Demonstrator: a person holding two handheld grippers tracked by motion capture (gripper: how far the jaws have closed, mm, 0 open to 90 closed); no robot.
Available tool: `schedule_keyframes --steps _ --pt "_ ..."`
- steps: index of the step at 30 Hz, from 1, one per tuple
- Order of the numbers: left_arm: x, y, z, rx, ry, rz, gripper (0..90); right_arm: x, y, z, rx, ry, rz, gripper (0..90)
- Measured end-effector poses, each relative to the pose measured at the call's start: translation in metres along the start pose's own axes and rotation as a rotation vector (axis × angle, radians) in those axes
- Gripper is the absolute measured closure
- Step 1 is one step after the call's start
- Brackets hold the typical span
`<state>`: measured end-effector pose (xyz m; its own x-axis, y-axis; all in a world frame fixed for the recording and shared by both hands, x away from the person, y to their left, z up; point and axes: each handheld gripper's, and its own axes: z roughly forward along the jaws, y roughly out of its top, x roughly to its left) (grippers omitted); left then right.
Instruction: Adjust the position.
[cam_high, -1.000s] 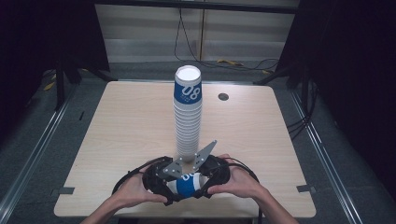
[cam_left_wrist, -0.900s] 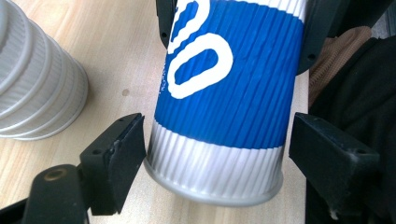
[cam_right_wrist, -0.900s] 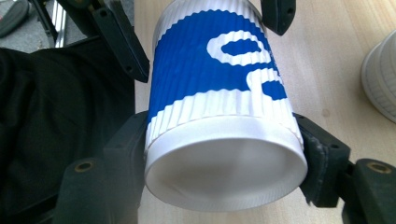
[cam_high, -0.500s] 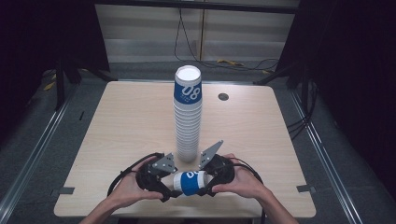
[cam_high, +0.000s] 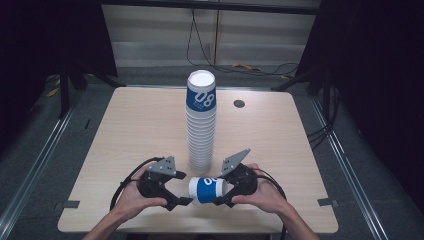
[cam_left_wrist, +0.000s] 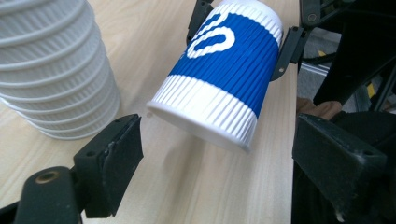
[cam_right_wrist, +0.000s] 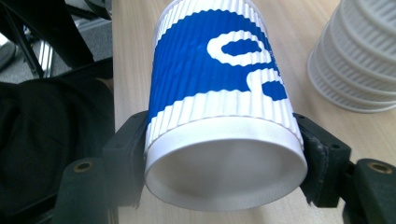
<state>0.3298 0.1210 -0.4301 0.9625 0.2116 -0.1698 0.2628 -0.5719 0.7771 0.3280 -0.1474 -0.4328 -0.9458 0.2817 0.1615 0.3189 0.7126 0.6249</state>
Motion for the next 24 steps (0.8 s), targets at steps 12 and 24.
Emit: schedule_keyframes --steps 12,24 --pt "0.003 -0.004 -0.008 -0.097 0.001 -0.056 17.8 -0.006 -0.009 -0.012 -0.160 -0.006 0.051 29.5" --pt "0.005 -0.007 -0.008 -0.164 0.006 -0.070 17.7 -0.004 -0.015 -0.013 -0.305 -0.001 0.047 29.4"
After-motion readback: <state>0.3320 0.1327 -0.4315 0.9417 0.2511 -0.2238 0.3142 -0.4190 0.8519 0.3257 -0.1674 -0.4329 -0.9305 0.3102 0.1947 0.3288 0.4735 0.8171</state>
